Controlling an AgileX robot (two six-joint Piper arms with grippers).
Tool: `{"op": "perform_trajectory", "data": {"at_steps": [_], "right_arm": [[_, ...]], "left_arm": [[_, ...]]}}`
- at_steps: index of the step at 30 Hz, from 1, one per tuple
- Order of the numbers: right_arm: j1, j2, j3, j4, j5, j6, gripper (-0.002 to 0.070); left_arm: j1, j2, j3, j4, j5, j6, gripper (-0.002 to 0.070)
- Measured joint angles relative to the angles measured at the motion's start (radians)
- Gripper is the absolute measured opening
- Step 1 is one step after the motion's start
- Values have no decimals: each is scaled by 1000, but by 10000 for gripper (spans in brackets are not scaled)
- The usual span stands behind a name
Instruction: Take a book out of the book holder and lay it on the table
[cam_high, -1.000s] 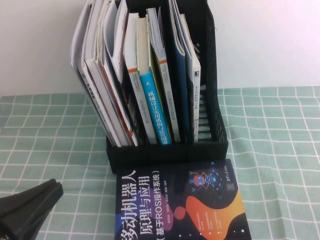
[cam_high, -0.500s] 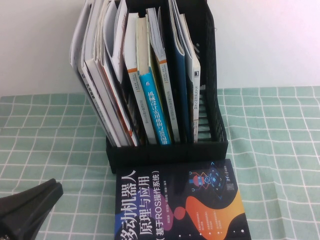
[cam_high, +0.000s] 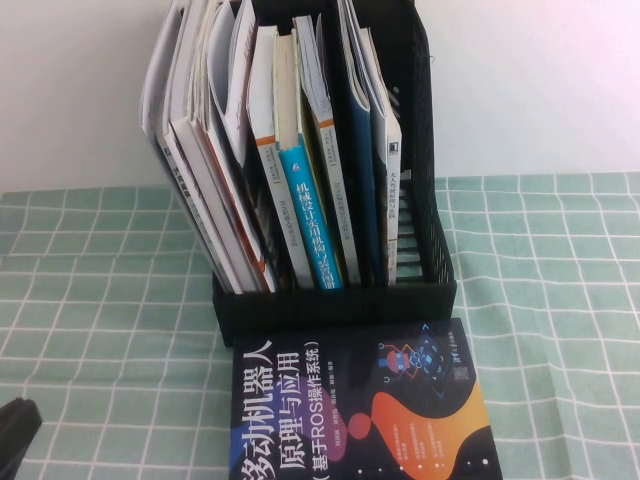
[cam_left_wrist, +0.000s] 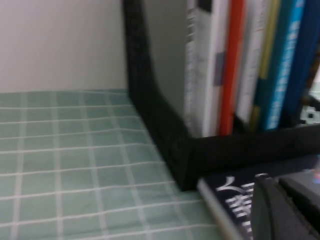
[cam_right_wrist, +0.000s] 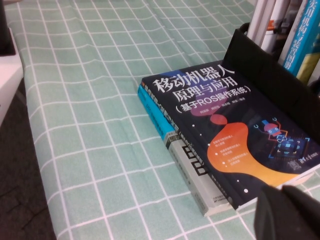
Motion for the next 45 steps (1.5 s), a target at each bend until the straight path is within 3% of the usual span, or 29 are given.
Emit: {"op": "perform_trajectory", "data": {"at_steps": [5, 12, 17, 30, 45], "right_arm": [[0, 0, 2, 0, 0, 0, -1], [0, 0, 2, 0, 0, 0, -1], [0, 0, 2, 5, -4, 0, -1], [0, 0, 2, 9, -4, 0, -1], [0, 0, 2, 9, -4, 0, -1]], "left_arm": [[158, -94, 106, -77, -12, 143, -3], [238, -239, 260, -136, -23, 167, -3], [247, -253, 267, -155, 61, 162, -3], [247, -253, 267, -155, 62, 267, -3], [247, -253, 267, -156, 63, 275, -3]]}}
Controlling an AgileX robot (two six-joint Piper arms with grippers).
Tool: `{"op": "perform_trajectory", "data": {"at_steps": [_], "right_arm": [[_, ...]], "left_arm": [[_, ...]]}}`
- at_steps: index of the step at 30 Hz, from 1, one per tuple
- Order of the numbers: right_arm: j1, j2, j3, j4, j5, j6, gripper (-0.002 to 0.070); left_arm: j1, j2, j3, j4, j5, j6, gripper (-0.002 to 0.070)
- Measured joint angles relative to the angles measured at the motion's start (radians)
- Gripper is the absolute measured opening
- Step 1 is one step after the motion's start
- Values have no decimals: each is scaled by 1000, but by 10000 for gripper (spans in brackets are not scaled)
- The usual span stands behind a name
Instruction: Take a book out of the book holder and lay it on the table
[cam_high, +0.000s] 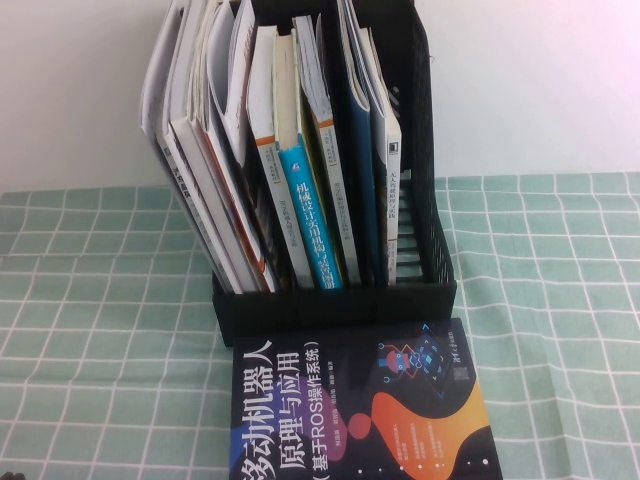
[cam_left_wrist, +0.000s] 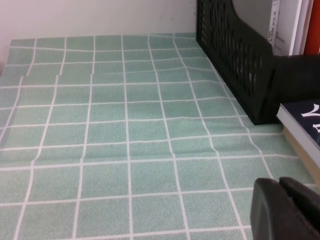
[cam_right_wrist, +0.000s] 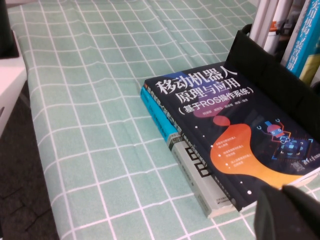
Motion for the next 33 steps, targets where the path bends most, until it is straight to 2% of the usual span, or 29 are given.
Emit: {"op": "perform_trajectory", "data": {"at_steps": [12, 17, 20, 23, 28, 33], "right_arm": [[-5, -6, 5, 1, -11, 0, -1], [-93, -12, 86, -40, -209, 0, -1], [-209, -12, 174, -77, -414, 0, -1], [-382, -12, 268, -80, -635, 0, -1], [-740, -12, 412, -80, -1003, 0, -1], [-1006, -31, 435, -80, -1135, 16, -1]], "left_arm": [[0, 0, 0, 0, 1, 0, -3], [0, 0, 0, 0, 1, 0, -3], [0, 0, 0, 0, 1, 0, -3], [0, 0, 0, 0, 1, 0, -3], [0, 0, 0, 0, 1, 0, -3], [0, 0, 0, 0, 1, 0, -3]]}}
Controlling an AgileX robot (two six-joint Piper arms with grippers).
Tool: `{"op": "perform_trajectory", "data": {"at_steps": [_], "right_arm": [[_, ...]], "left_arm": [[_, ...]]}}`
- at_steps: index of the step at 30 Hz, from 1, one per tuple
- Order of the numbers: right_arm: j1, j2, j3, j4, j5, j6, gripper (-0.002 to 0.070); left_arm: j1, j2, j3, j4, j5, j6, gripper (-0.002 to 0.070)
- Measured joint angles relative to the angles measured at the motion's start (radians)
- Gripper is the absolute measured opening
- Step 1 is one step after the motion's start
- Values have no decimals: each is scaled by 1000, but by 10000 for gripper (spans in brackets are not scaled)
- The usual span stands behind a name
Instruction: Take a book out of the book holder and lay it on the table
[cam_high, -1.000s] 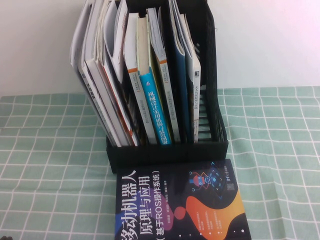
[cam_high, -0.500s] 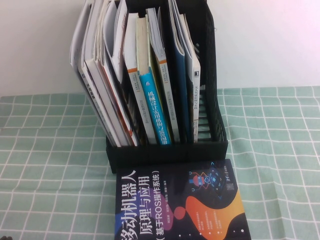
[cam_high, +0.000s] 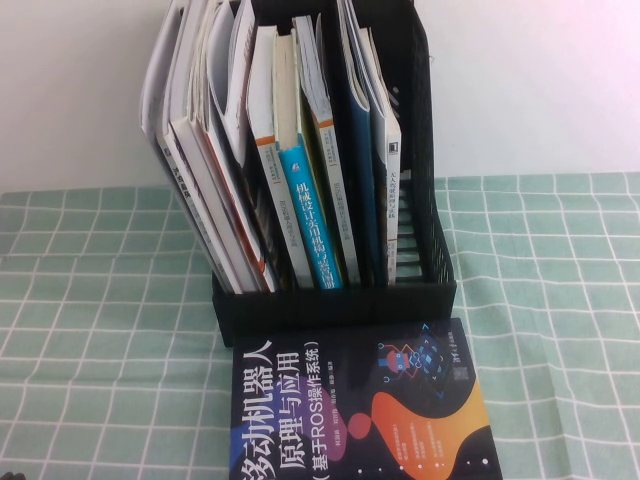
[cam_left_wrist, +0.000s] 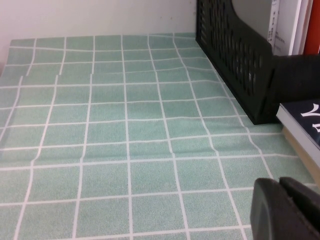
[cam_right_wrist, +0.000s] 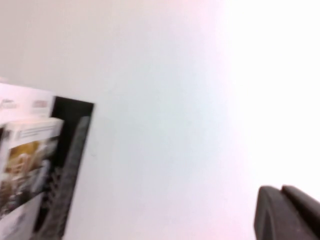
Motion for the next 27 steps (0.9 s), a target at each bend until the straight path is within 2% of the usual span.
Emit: {"op": "perform_trajectory", "data": {"at_steps": [5, 8, 12, 21, 27], "right_arm": [[-178, -56, 0, 29, 25, 27, -1], [-231, -62, 0, 55, 84, 29, -1], [-243, -62, 0, 81, 210, 22, -1], [-243, -81, 1, 122, 699, 5, -1], [-229, -81, 2, 133, 739, -35, -1]], "left_arm": [[0, 0, 0, 0, 2, 0, -3], [0, 0, 0, 0, 2, 0, -3], [0, 0, 0, 0, 2, 0, -3], [0, 0, 0, -2, 4, 0, -3], [0, 0, 0, -2, 5, 0, -3]]}}
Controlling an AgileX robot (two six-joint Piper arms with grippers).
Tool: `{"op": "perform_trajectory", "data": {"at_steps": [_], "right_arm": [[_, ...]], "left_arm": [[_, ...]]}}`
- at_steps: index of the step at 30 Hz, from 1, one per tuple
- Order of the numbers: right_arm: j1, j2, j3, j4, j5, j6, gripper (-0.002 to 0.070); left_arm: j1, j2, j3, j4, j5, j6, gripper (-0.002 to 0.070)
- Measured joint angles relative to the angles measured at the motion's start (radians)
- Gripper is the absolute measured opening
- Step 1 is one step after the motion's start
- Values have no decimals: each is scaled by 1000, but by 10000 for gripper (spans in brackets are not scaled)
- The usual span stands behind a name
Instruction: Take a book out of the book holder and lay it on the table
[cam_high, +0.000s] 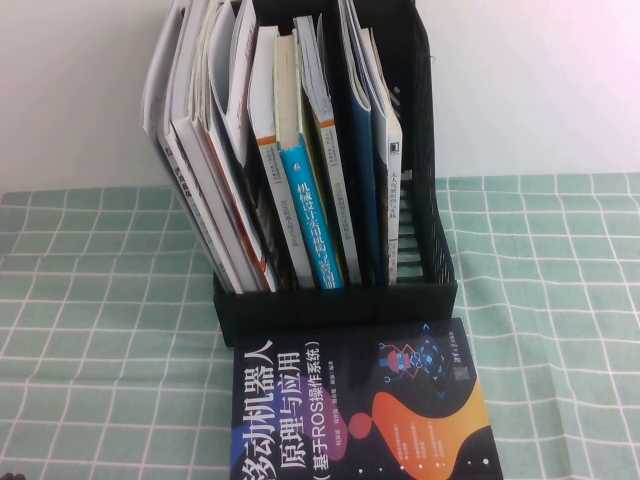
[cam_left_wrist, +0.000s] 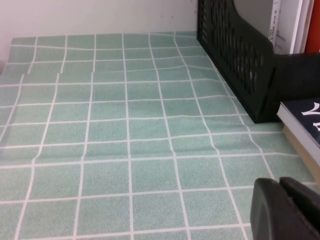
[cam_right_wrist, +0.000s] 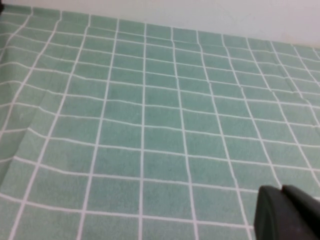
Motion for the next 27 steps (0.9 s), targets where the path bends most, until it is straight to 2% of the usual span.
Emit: {"op": "perform_trajectory", "data": {"at_steps": [14, 27], "right_arm": [[99, 0, 0, 0, 0, 60, -1], [99, 0, 0, 0, 0, 62, -1]], "left_arm": [[0, 0, 0, 0, 2, 0, -3], [0, 0, 0, 0, 2, 0, -3]]}}
